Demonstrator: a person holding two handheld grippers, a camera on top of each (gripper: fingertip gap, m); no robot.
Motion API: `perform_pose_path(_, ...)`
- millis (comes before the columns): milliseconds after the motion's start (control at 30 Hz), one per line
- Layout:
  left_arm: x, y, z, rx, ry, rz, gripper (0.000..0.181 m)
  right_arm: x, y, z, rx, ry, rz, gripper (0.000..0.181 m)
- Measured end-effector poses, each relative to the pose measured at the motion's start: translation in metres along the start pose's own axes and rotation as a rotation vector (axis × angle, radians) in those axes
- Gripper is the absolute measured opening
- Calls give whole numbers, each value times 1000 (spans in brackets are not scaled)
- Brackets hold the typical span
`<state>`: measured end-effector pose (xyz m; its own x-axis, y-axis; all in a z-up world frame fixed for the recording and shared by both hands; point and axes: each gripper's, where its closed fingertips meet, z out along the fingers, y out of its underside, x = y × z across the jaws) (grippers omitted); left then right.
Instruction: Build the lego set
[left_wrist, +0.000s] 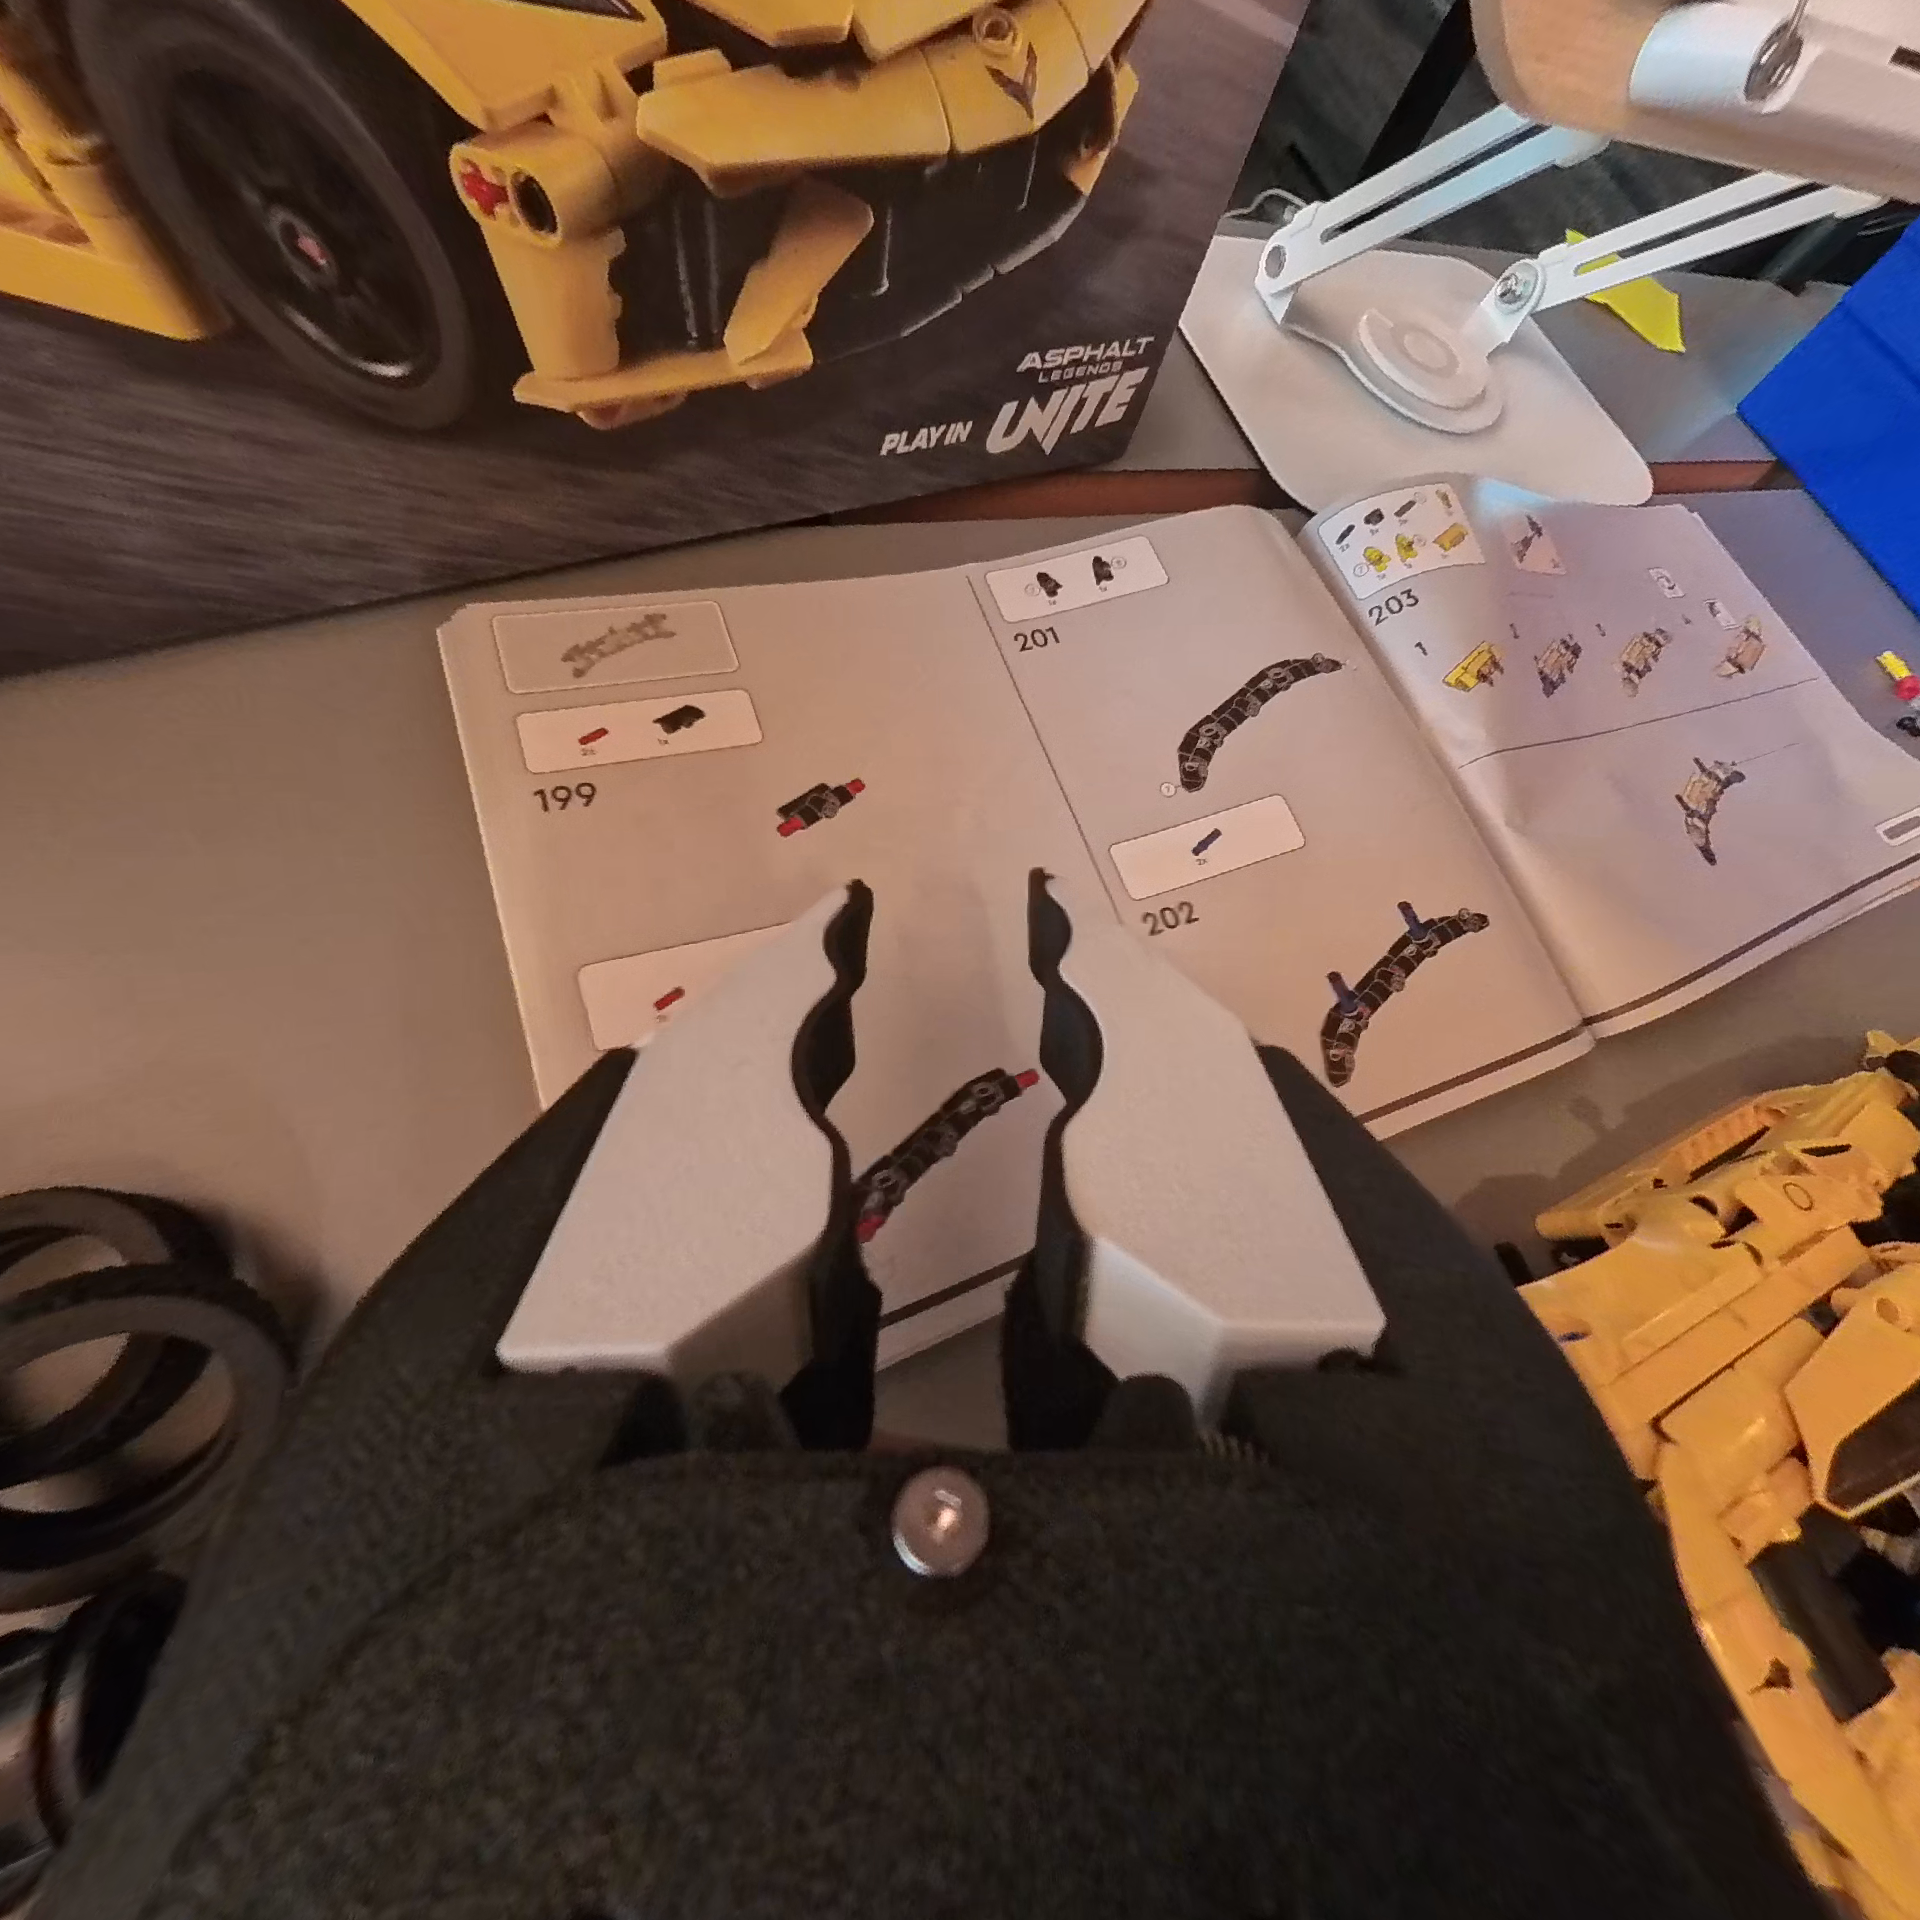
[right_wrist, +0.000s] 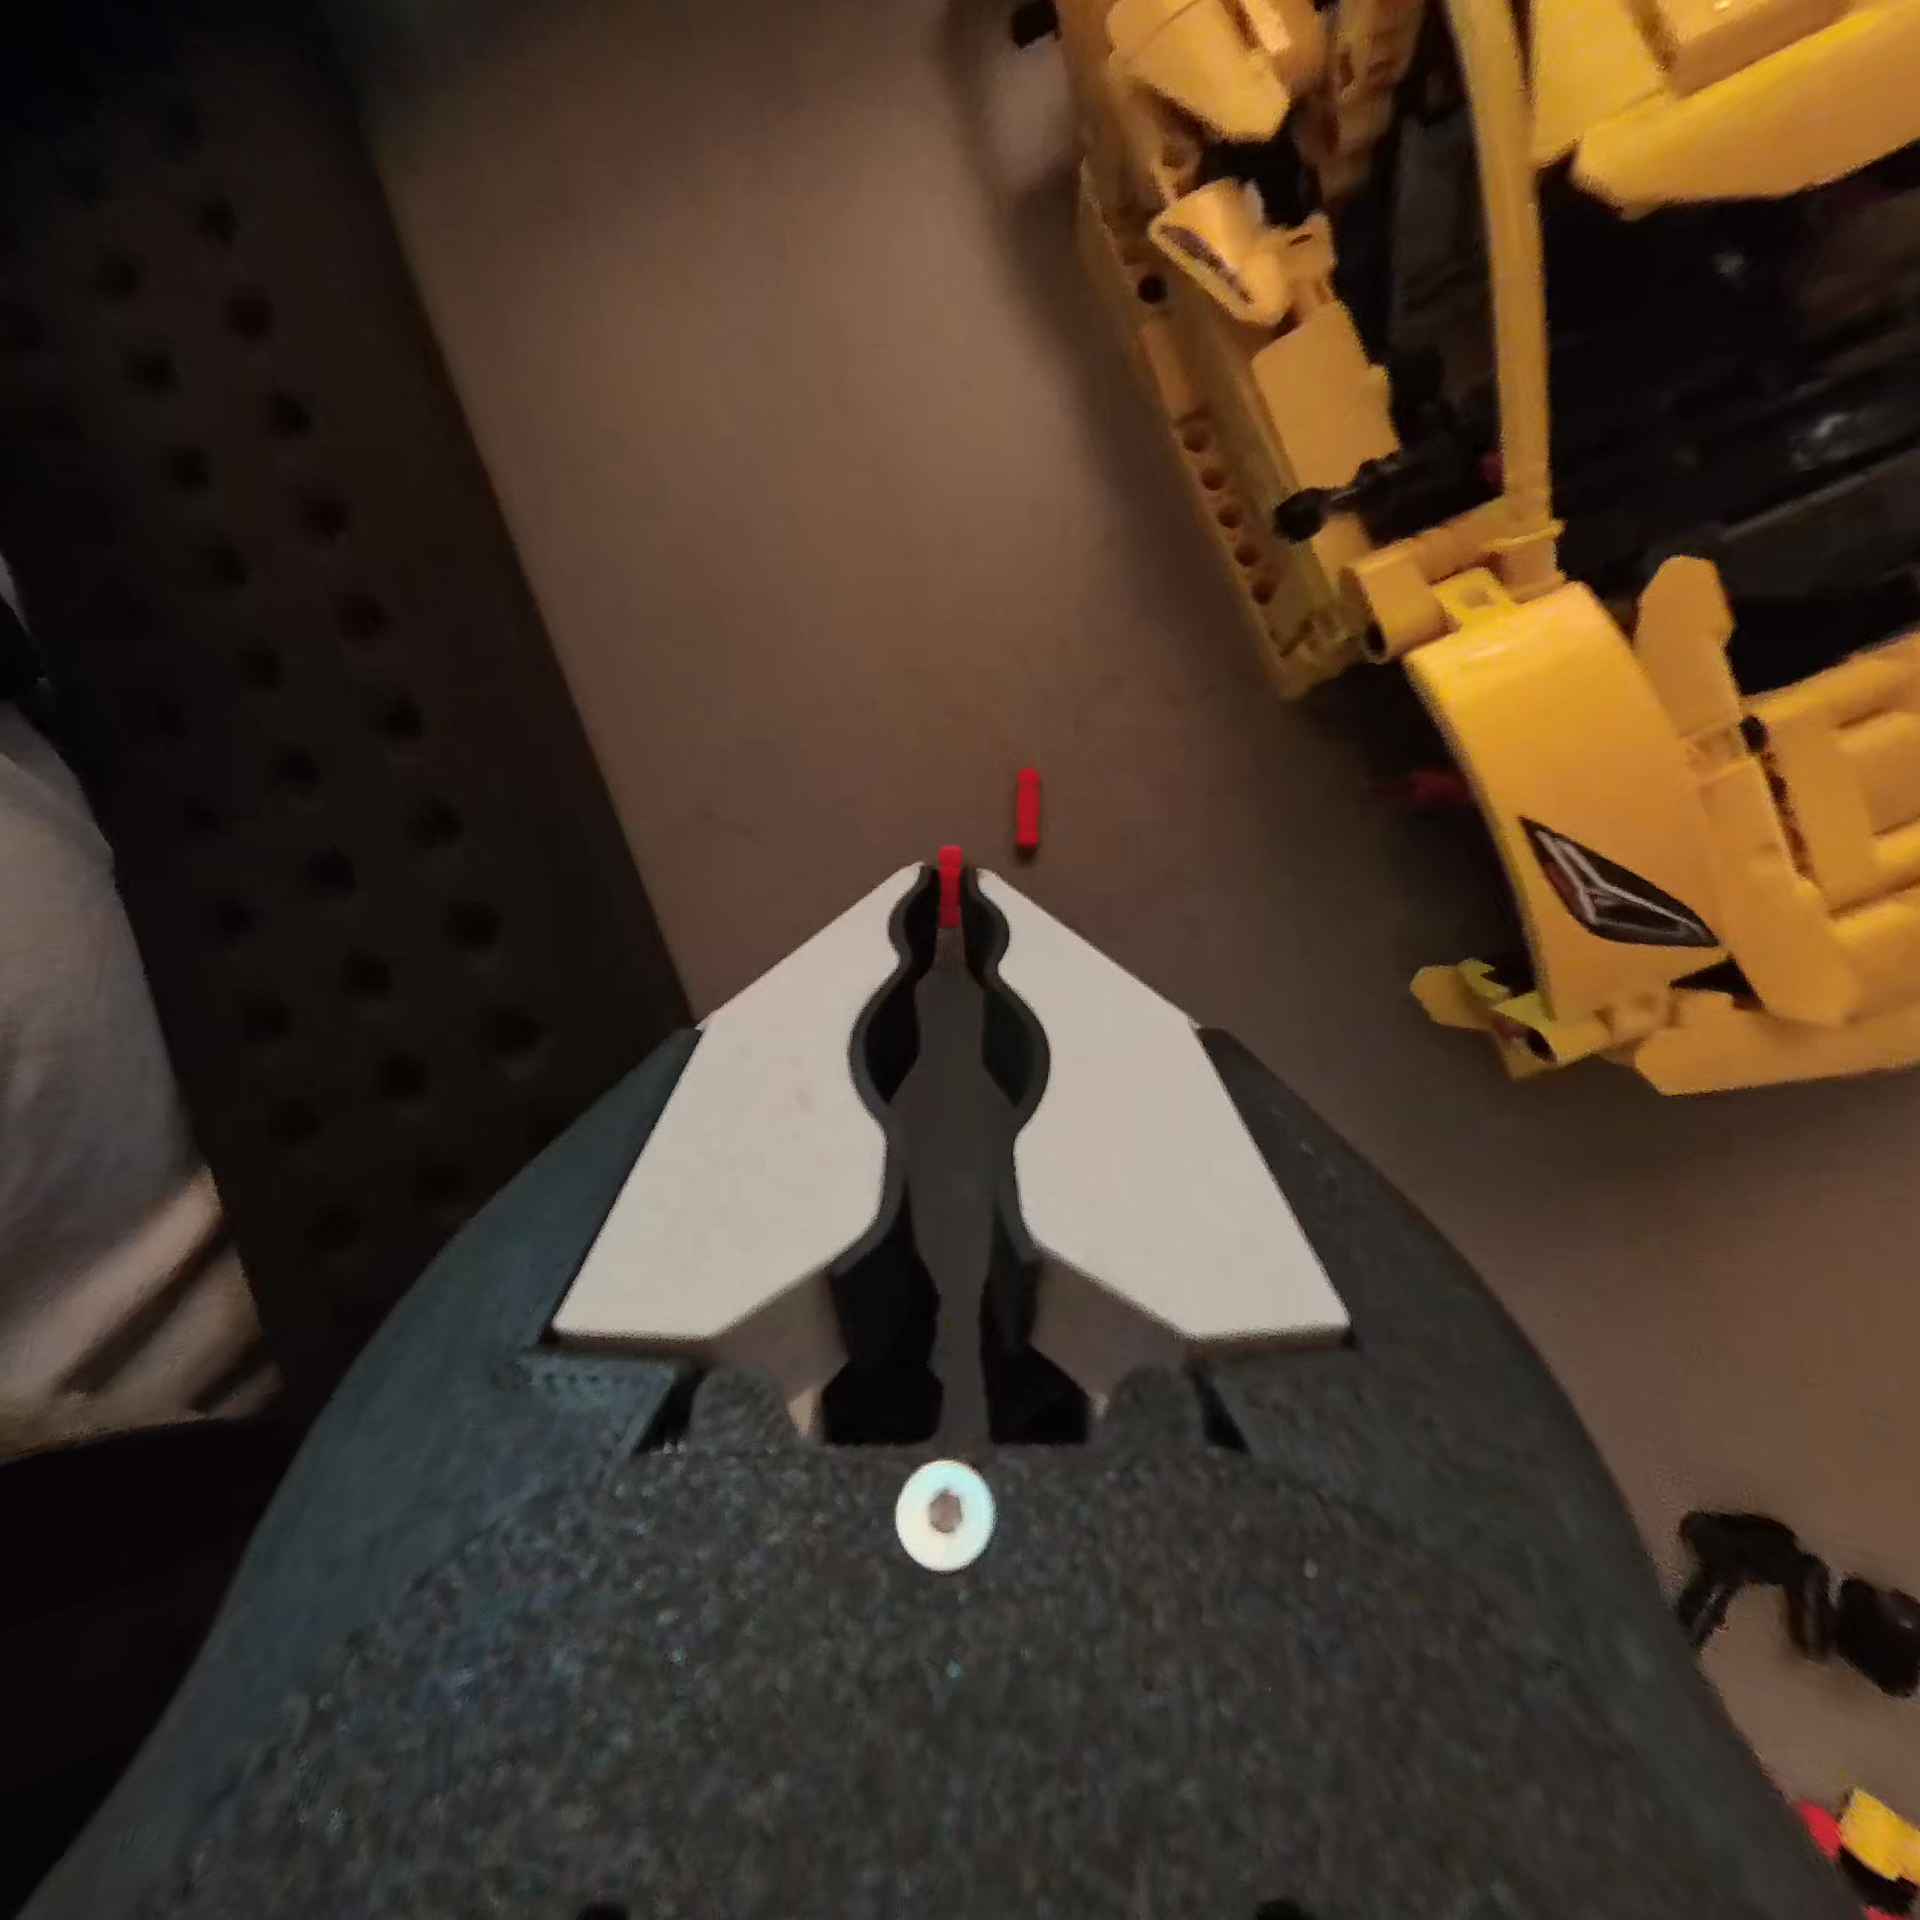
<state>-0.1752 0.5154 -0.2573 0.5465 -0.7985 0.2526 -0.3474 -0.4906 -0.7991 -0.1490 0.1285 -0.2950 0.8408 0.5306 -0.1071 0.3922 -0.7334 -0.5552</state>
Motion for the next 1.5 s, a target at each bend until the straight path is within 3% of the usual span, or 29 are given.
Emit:
perform_pose_path(133, -14, 2, -4, -11, -45, -29, 30, 6, 7, 4, -33, 65, -68, 4)
perform_pose_path(300, -22, 1, -7, -5, -58, -55, 30, 3, -1, 1, 18, -24, 23, 16)
perform_pose_path(433, -21, 3, -6, -17, -63, -44, 30, 24, -19, -13, 189, 31, 76, 16)
perform_pose_path(600, -22, 3, -6, -18, -66, -42, 30, 61, -30, -38, 532, 143, 266, 21)
perform_pose_path(733, -27, -1, -11, -13, -75, -31, 31, 76, -35, -62, 647, 258, 249, 16)
perform_pose_path(833, -23, -26, -48, 32, -62, 31, 28, 76, -32, -60, 639, 222, 260, 15)
perform_pose_path(900, -20, -48, -88, 98, -55, 70, 26, 75, -30, -57, 628, 193, 281, 15)
perform_pose_path(967, -24, -51, -128, 102, -76, 108, 26, 74, -31, -60, 650, 180, 284, 15)
perform_pose_path(1067, -26, -19, -175, -8, -104, 181, 27, 76, -31, -61, 657, 180, 299, 15)
perform_pose_path(1233, -32, 81, -220, -217, -214, 341, 27, 76, -33, -64, 681, 158, 310, 14)
perform_pose_path(1333, -34, 132, -234, -286, -257, 285, 25, 74, -33, -63, 675, 152, 304, 14)
perform_pose_path(1400, -27, 157, -238, -320, -202, 218, 26, 73, -33, -60, 662, 143, 305, 14)
perform_pose_path(1500, -31, 176, -251, -343, -185, 182, 26, 73, -32, -58, 654, 136, 307, 13)
